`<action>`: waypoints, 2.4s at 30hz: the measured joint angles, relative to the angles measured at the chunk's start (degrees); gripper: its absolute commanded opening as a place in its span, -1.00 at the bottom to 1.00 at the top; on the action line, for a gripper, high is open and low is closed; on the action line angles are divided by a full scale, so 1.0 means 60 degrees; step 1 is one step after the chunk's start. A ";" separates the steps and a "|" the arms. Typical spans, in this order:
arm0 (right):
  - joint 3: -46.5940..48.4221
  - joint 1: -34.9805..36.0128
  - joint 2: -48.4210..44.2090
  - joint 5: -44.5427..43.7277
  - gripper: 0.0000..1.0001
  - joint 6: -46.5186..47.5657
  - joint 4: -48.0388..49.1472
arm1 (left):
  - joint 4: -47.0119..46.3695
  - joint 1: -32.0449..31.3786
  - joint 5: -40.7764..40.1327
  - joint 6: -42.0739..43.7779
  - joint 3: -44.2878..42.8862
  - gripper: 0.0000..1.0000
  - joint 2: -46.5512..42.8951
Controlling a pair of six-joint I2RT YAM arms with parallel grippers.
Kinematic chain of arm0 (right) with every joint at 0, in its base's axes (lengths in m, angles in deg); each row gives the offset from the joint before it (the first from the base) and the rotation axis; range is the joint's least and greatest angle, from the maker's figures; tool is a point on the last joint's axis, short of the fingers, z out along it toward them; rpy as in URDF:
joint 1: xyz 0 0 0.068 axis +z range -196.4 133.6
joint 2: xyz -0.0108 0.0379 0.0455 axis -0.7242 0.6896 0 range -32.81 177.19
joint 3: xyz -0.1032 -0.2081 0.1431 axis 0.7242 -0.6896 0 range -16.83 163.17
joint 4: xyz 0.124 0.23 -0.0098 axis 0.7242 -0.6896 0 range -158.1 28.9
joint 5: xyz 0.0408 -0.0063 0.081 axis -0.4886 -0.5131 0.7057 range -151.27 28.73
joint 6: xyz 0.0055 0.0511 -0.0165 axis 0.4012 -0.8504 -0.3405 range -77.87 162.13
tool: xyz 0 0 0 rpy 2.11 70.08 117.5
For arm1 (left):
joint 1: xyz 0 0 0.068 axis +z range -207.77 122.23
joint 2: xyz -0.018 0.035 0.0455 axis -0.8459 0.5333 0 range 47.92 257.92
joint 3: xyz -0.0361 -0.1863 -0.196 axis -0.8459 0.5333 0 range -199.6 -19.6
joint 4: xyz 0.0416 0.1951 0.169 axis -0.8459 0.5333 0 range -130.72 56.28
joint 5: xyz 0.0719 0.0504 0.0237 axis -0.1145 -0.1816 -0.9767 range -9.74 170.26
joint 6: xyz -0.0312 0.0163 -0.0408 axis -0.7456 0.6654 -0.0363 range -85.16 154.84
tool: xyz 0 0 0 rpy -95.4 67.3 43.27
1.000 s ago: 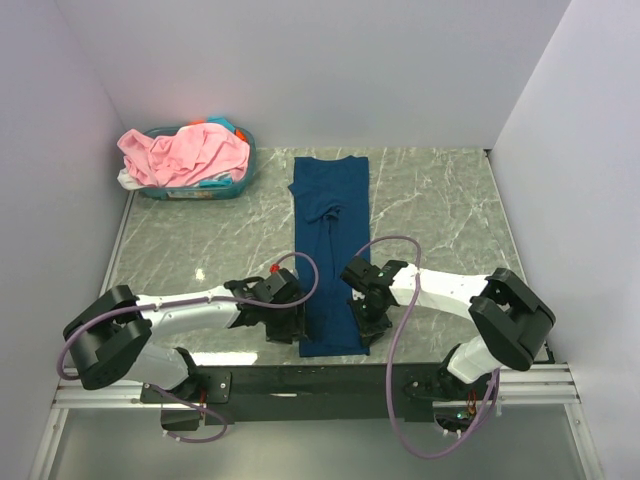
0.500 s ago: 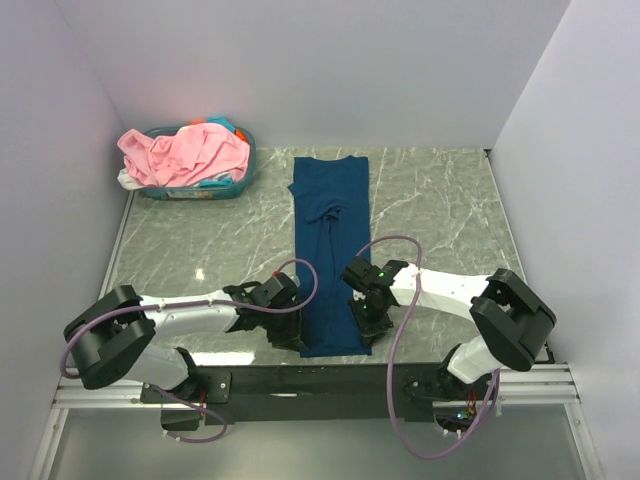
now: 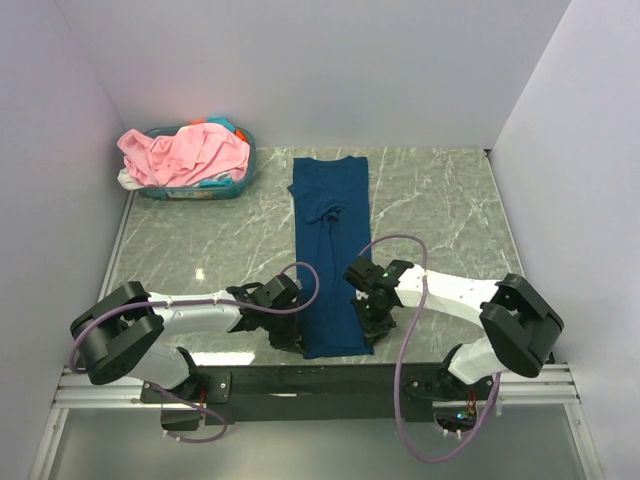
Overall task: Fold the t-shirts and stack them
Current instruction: Fold the tshirt
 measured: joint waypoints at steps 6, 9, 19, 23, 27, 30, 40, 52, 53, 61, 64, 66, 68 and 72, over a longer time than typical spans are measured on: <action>-0.0142 0.0000 -0.0415 -0.0033 -0.70 -0.0117 -0.0076 | 0.0025 0.0000 -0.0022 -0.0146 0.0000 -0.99 0.0000; -0.0306 0.0000 -0.0561 -0.0044 -0.69 -0.0186 -0.0098 | 0.0040 0.0000 -0.0044 -0.0229 0.0011 -0.99 -0.0018; -0.0634 0.0000 -0.0634 -0.0113 -0.60 -0.0397 -0.0361 | -0.0033 0.0000 -0.0058 -0.0546 0.0295 -0.99 -0.0295; -0.0637 0.0000 -0.0667 -0.0197 -0.59 -0.0437 -0.0474 | -0.0029 0.0000 -0.0066 -0.0616 0.0408 -0.99 -0.0426; -0.0703 -0.0004 -0.0667 -0.0270 -0.59 -0.0503 -0.0576 | -0.0047 0.0000 -0.0069 -0.0703 0.0481 -0.99 -0.0506; -0.0769 -0.0004 -0.0681 -0.0302 -0.59 -0.0565 -0.0667 | -0.0040 0.0000 -0.0076 -0.0721 0.0495 -0.99 -0.0532; -0.0710 -0.0127 -0.1778 0.0022 -0.17 -0.0532 -0.0852 | -0.0011 -0.0004 -0.0135 -0.0681 0.0568 -0.99 -0.0685; -0.0627 -0.0342 -0.0991 0.0805 -0.10 -0.0189 -0.0200 | -0.0011 -0.0018 -0.0171 -0.0681 0.0619 -0.99 -0.0758; -0.0627 -0.0342 -0.0831 0.0841 -0.10 -0.0131 -0.0113 | -0.0011 -0.0022 -0.0175 -0.0678 0.0623 -0.99 -0.0769; -0.0637 -0.0342 -0.0018 0.0965 -0.29 0.0044 0.0193 | -0.0007 -0.0036 -0.0204 -0.0645 0.0627 -0.99 -0.0780; -0.0670 -0.0342 0.0025 0.0925 -0.54 0.0073 0.0233 | -0.0007 -0.0036 -0.0204 -0.0641 0.0627 -0.99 -0.0780; -0.0714 -0.0342 0.0051 0.0889 -0.66 0.0076 0.0248 | -0.0007 -0.0036 -0.0204 -0.0641 0.0627 -0.99 -0.0780; -0.0780 -0.0346 0.0051 0.0896 -0.81 0.0051 0.0299 | -0.0004 -0.0036 -0.0204 -0.0645 0.0627 -0.99 -0.0780; -0.0841 -0.0361 0.0040 0.0980 -1.00 -0.0026 0.0350 | 0.0015 -0.0036 -0.0208 -0.0648 0.0627 -0.99 -0.0780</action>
